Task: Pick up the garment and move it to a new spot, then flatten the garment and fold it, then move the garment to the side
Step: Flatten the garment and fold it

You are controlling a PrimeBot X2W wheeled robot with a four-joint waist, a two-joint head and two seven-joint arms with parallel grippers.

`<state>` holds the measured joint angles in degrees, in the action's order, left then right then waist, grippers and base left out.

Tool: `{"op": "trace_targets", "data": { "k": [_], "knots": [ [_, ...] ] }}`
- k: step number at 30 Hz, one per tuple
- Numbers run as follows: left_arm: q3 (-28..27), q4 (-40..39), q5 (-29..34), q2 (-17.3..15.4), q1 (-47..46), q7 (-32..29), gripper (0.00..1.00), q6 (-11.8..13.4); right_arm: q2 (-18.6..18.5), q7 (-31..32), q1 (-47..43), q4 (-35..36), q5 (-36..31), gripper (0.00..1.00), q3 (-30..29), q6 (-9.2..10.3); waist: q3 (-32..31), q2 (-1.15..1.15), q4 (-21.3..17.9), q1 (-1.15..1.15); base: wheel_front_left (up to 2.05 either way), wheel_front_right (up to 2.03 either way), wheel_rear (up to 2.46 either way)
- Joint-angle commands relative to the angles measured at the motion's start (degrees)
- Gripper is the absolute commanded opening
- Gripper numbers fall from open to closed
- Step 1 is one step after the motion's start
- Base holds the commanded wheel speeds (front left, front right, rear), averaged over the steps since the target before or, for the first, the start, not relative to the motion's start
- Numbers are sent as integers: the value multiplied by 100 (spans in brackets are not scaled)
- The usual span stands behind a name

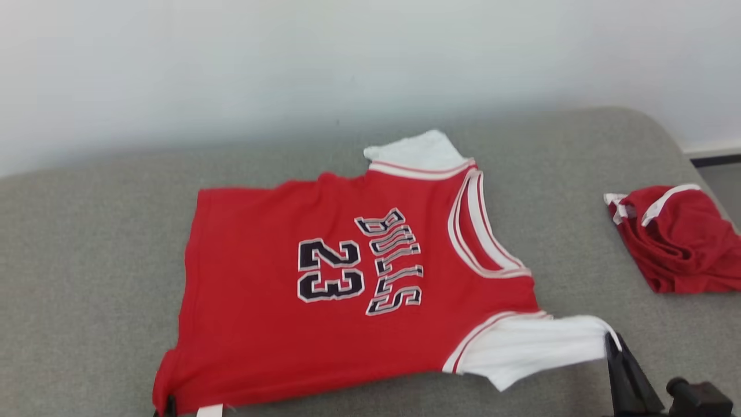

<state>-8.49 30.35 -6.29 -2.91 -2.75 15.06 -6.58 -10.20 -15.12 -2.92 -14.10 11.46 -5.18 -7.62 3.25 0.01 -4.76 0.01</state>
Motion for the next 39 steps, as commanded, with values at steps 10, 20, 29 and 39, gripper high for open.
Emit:
{"op": "trace_targets", "data": {
  "k": [10,20,29,39],
  "knots": [
    [-179,-86,-142,-26,758,16,0,-22,61,1,-709,-55,-33,0,48,25,-656,-1,12,-1,0,0,0],
    [308,-527,-430,-14,727,16,0,63,196,1,-652,-124,-140,0,38,24,-437,-1,136,-1,0,0,0],
    [412,-697,-390,-12,99,16,0,69,80,2,134,-323,-99,0,96,21,-60,-1,221,-1,0,0,0],
    [573,-392,-242,-9,-761,16,0,199,-81,1,1294,-834,-171,0,254,21,583,-1,372,-1,0,0,0]
  ]
}}
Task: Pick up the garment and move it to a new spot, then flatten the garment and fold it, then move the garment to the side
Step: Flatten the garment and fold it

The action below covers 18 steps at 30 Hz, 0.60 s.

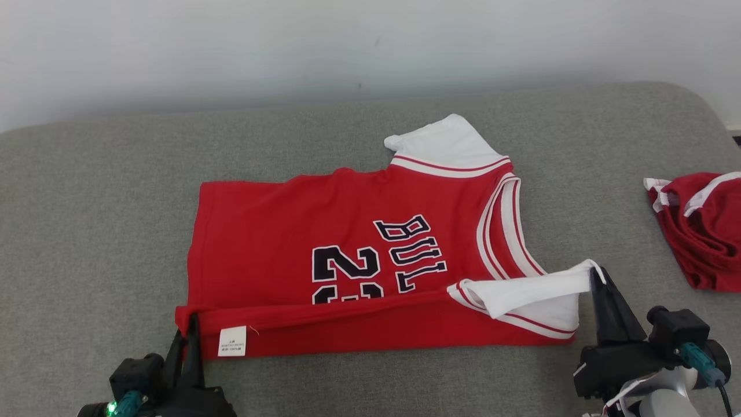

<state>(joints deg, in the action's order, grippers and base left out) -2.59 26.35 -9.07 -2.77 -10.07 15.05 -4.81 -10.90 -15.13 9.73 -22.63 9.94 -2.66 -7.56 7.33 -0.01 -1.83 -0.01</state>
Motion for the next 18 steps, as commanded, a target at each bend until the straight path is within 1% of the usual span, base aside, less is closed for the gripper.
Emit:
{"op": "trace_targets", "data": {
  "k": [1,9,18],
  "knots": [
    [-1,38,35,-22,-83,17,0,27,-31,3,103,-35,-52,0,21,15,222,1,93,1,0,0,0],
    [113,160,6,-21,-404,17,0,100,-48,3,474,-336,-148,0,15,15,506,1,169,1,0,0,0],
    [229,96,9,-19,-571,17,0,127,42,4,669,-400,-201,0,-125,15,658,1,240,1,0,0,0]
  ]
}}
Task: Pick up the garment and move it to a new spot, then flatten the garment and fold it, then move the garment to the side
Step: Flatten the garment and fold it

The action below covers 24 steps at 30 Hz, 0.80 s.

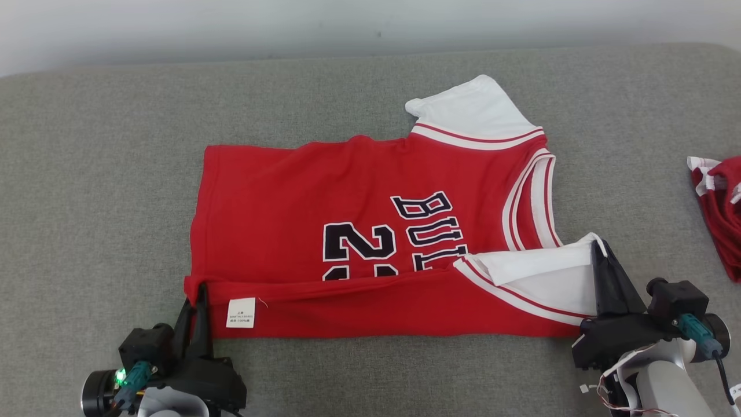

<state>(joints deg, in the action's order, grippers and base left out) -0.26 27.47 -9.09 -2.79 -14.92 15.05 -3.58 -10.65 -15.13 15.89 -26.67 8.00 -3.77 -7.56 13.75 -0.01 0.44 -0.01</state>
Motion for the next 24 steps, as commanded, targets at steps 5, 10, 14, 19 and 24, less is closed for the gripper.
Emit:
{"op": "trace_targets", "data": {
  "k": [5,10,14,19,24],
  "knots": [
    [57,-29,-7,-19,-164,17,17,-3,41,4,142,-6,-49,0,-49,15,116,1,31,1,0,0,0],
    [96,-56,44,-21,-198,17,100,56,100,4,222,-13,-74,100,-170,15,192,1,44,1,0,0,0],
    [108,-166,38,-17,-131,17,100,141,153,3,259,155,-110,100,-230,15,202,1,44,1,0,0,0],
    [90,-240,36,-16,15,17,100,202,181,4,101,327,-48,100,-269,15,162,1,31,1,0,0,0],
    [59,-347,-69,-15,244,17,100,259,198,4,-228,492,106,100,-206,15,42,1,0,1,0,0,0]
  ]
}}
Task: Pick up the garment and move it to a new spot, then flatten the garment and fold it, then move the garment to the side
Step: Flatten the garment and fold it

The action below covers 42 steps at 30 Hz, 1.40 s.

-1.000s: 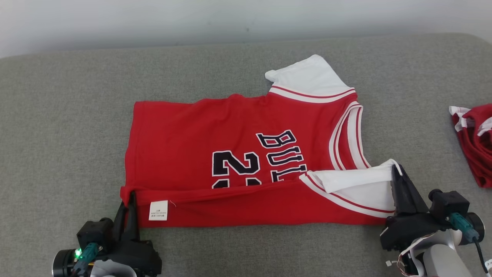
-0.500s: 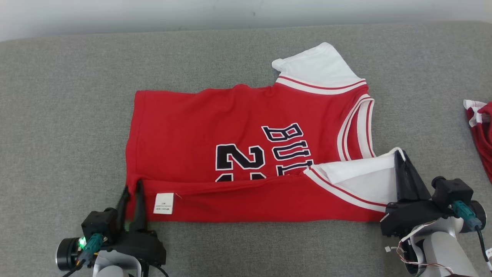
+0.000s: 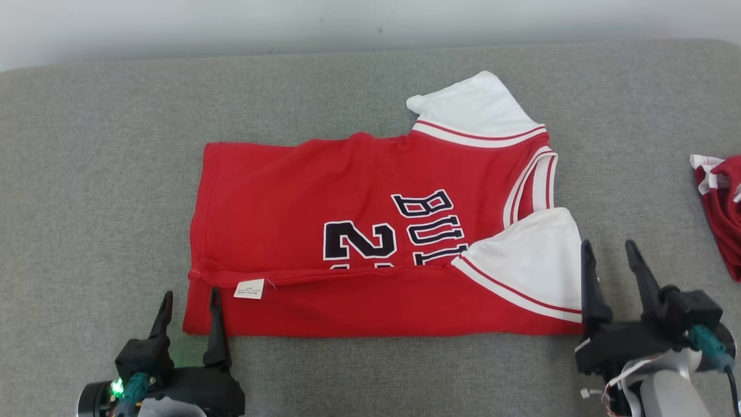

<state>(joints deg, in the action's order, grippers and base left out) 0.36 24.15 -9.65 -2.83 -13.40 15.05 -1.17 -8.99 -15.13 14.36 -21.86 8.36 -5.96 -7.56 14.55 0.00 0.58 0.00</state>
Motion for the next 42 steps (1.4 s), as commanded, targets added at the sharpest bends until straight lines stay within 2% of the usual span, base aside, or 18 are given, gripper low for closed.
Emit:
{"op": "trace_targets", "data": {
  "k": [1,11,22,23,25,26,30,42],
  "knots": [
    [-4,-34,-17,-13,123,17,100,27,40,3,-147,34,88,100,35,15,-60,0,-21,0,0,0,0],
    [70,-20,-151,-14,435,17,100,59,191,4,-733,-154,267,100,107,15,-223,0,-63,0,0,0,0],
    [126,-12,-157,-12,403,17,100,58,216,15,-430,-1115,435,100,200,15,-154,0,56,0,0,0,0],
    [124,-16,-155,-12,398,17,100,58,208,21,-406,-1205,443,76,232,15,-141,0,66,0,0,0,0],
    [115,-16,-152,-12,399,17,100,59,206,32,-356,-1342,505,11,279,15,-125,0,81,0,0,0,0],
    [114,-14,-150,-12,396,17,100,58,198,33,-337,-1385,535,0,308,15,-116,0,88,0,0,0,0],
    [108,27,-172,-12,376,17,100,60,139,34,-265,-1448,669,0,402,16,-85,0,96,0,0,0,0],
    [-3,456,-372,-14,144,17,100,-53,30,18,-168,-941,748,0,470,16,49,0,10,0,0,0,0]
  ]
}}
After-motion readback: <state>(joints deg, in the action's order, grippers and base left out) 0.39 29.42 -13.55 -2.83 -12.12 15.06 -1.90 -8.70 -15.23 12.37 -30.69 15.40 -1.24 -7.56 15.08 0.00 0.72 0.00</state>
